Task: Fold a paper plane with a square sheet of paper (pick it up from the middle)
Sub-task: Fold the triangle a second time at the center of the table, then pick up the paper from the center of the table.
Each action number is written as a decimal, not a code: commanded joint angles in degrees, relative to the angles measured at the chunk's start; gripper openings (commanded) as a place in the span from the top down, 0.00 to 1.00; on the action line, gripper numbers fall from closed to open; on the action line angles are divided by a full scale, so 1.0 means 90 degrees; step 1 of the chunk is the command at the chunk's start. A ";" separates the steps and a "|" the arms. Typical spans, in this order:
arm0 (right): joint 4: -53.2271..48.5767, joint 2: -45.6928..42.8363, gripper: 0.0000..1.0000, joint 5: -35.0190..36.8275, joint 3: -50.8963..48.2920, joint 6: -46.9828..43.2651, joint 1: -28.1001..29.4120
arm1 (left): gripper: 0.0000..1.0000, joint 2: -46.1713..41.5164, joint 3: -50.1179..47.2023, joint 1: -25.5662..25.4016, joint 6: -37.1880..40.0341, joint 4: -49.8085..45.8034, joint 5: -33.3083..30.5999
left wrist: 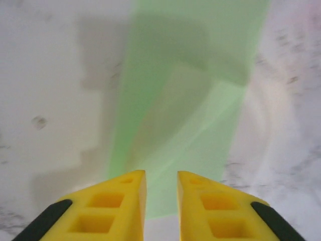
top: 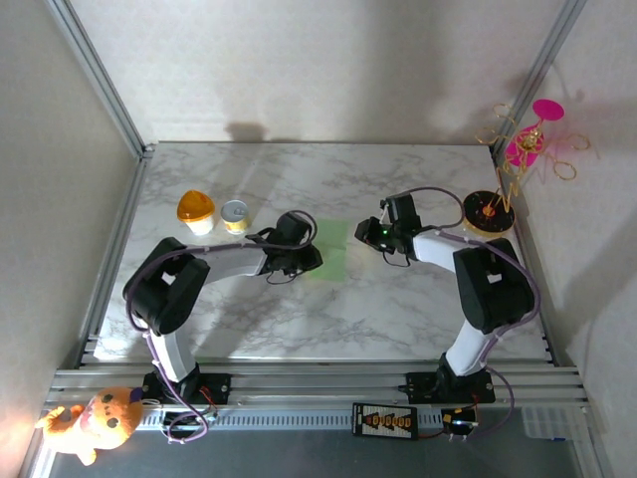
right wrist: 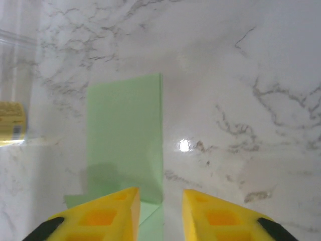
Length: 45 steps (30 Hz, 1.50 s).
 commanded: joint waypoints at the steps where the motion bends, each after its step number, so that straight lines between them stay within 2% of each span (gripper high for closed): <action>1: 0.0279 -0.0254 0.65 -0.0164 -0.0317 0.0641 0.0123 | 0.75 -0.0135 0.0402 0.0062 -0.0002 -0.0092 -0.0171; 6: 0.0582 -0.0310 0.52 -0.0397 -0.0540 0.1268 0.0321 | 0.76 0.0387 0.0874 0.0163 0.0043 0.0011 -0.0294; 13: 0.0576 -0.0196 0.47 -0.0368 -0.0544 0.1739 0.0565 | 0.82 0.0874 0.1013 0.0289 -0.0067 0.0145 -0.0456; 20: 0.0488 0.0034 0.50 -0.0419 -0.0400 0.1918 0.0709 | 0.86 0.1084 0.0902 0.0331 -0.0180 0.0294 -0.0563; 29: 0.0281 0.0416 0.61 -0.0372 -0.0078 0.2016 0.0826 | 0.88 0.1175 0.0634 0.0370 -0.0346 0.0242 -0.0693; 45: 0.0113 0.0895 0.63 -0.0472 0.0355 0.1953 0.0897 | 0.88 0.1237 0.0466 0.0370 -0.0455 0.0367 -0.0630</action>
